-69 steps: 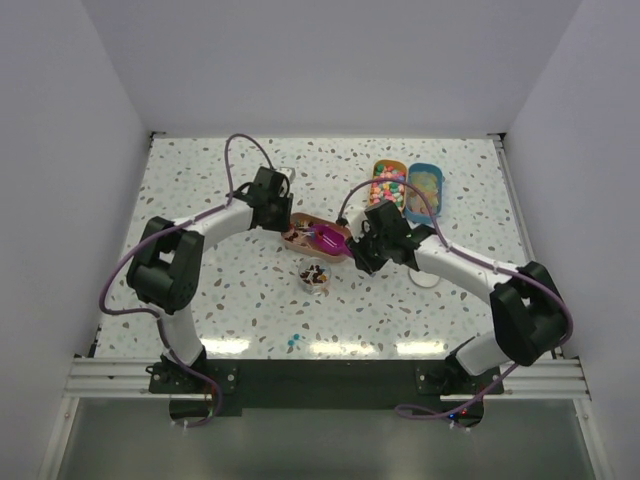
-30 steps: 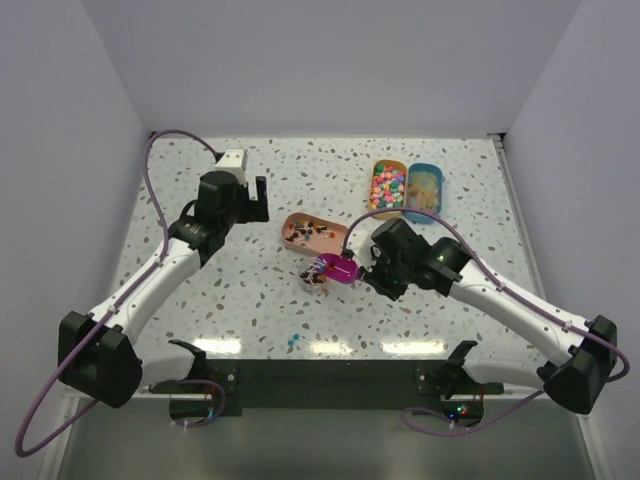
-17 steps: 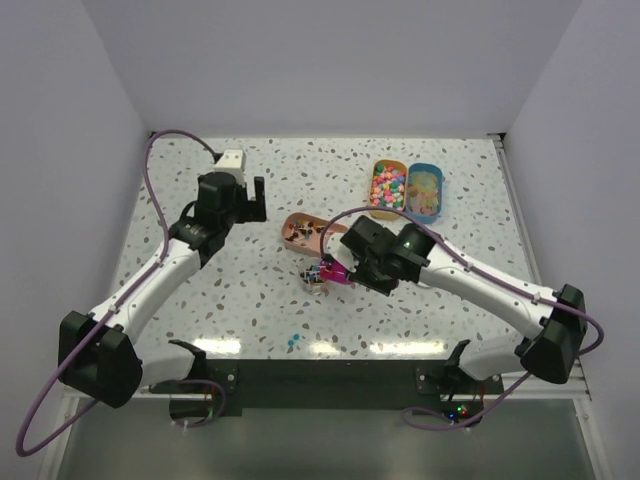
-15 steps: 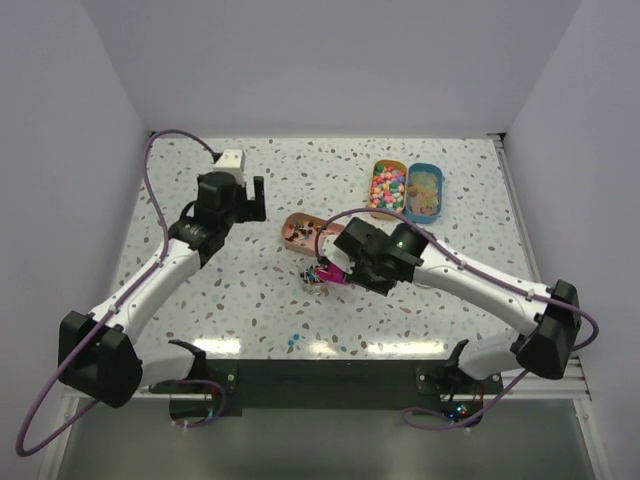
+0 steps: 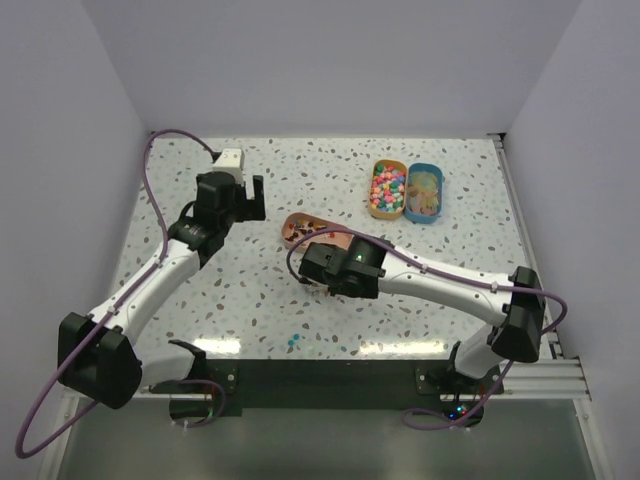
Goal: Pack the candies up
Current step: Place the fake candies in the packing bottle, then scoop the fake candies from the storage box.
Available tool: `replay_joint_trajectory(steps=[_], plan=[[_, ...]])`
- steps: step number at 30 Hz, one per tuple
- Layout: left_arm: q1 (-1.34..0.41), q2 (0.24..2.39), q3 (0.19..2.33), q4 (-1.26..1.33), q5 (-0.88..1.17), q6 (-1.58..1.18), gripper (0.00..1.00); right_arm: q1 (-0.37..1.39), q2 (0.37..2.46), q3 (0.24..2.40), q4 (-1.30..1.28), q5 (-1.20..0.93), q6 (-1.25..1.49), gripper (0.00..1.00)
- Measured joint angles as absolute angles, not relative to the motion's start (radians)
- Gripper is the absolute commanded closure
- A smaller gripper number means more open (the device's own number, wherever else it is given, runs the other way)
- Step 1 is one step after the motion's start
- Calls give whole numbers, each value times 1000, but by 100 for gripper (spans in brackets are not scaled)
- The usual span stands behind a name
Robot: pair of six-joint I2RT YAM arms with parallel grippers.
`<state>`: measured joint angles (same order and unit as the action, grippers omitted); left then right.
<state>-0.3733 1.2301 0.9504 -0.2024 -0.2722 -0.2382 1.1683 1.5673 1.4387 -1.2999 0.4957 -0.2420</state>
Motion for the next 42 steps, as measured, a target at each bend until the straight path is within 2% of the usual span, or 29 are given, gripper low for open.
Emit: replay_joint_trajectory(steps=[4,8,12,21,24,27,32,42], plan=[[-373,1230,950,-202,-269,-238,2,1180,1570,1473,-1324,521,-237,100],[-373,1233,950,-200,-249,-238,6,1170,1556,1501,-1316,508,-241,100],[-373,1272,951,-187,-196,-228,10,1089,1536,1525,-1288,437,-258,100],[-373,1571,1067,-250,2,-225,27,814,1572,1579,-1226,260,-297,100],[-373,1652,1121,-276,42,-229,40,759,1620,1579,-1213,186,-306,100],[-373,1718,1177,-299,62,-234,46,722,1689,1592,-1216,145,-310,100],[-374,1783,1216,-309,87,-235,53,706,1781,1626,-1220,134,-310,100],[-383,1841,1216,-317,95,-235,63,707,1814,1672,-1281,149,-293,100]])
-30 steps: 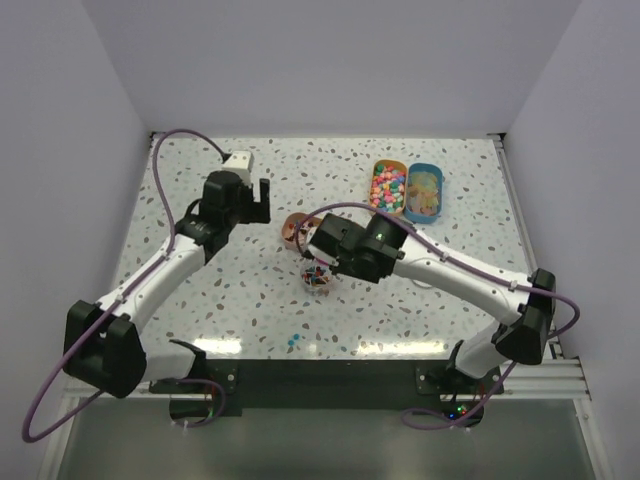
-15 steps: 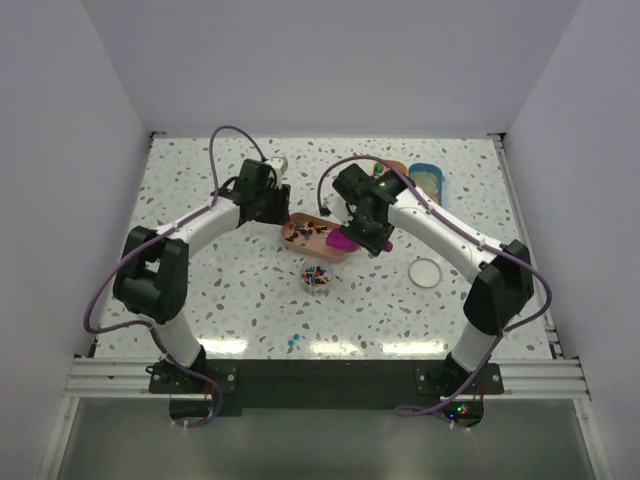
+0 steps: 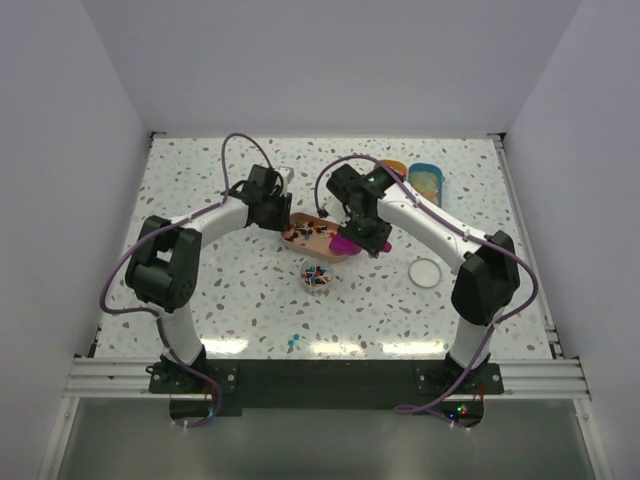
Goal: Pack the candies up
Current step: Scoop the fake candies from the storage box.
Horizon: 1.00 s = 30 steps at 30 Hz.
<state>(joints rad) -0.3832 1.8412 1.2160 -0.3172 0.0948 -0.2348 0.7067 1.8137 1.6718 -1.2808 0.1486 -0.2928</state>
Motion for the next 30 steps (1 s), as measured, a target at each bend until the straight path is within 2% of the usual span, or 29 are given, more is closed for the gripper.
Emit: replay_joint_trajectory(steps=[10,30], plan=[[-407,1855,1216,-316,101,-231,81,707,1864,1720,-1317,194,-252,100],[-447,1855,1216,-308,78,-212,88,753,2014,1860,-1332,205,-242,100]])
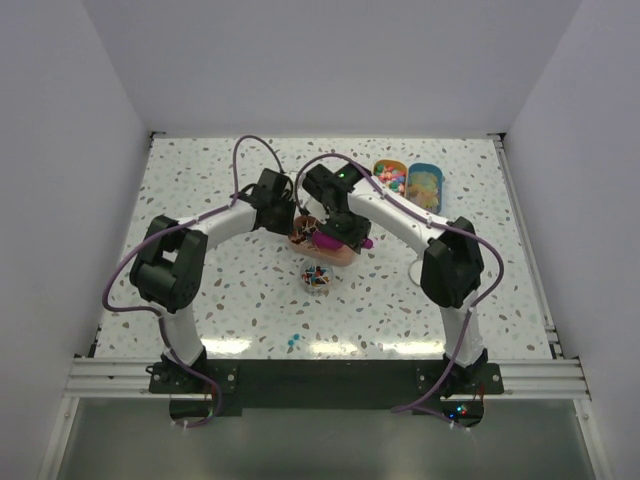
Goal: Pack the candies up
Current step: Scoop the fake candies from the storage box.
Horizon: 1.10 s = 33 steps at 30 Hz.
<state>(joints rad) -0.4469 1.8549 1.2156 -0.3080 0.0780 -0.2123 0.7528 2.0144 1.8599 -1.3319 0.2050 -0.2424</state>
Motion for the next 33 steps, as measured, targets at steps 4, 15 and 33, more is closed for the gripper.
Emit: replay_joint_trajectory(steps=[4,15,33], plan=[[-448,1855,1215,-303,78,-212,89,759,2086,1908,-1333,173,-255,100],[-449,1855,1213,-300,98,-198,94,759,2122,1906,-1291,86,-289,100],[-458,1842,1197,-288,41,-199,94,735,1974,1532,-928,56,-247,100]])
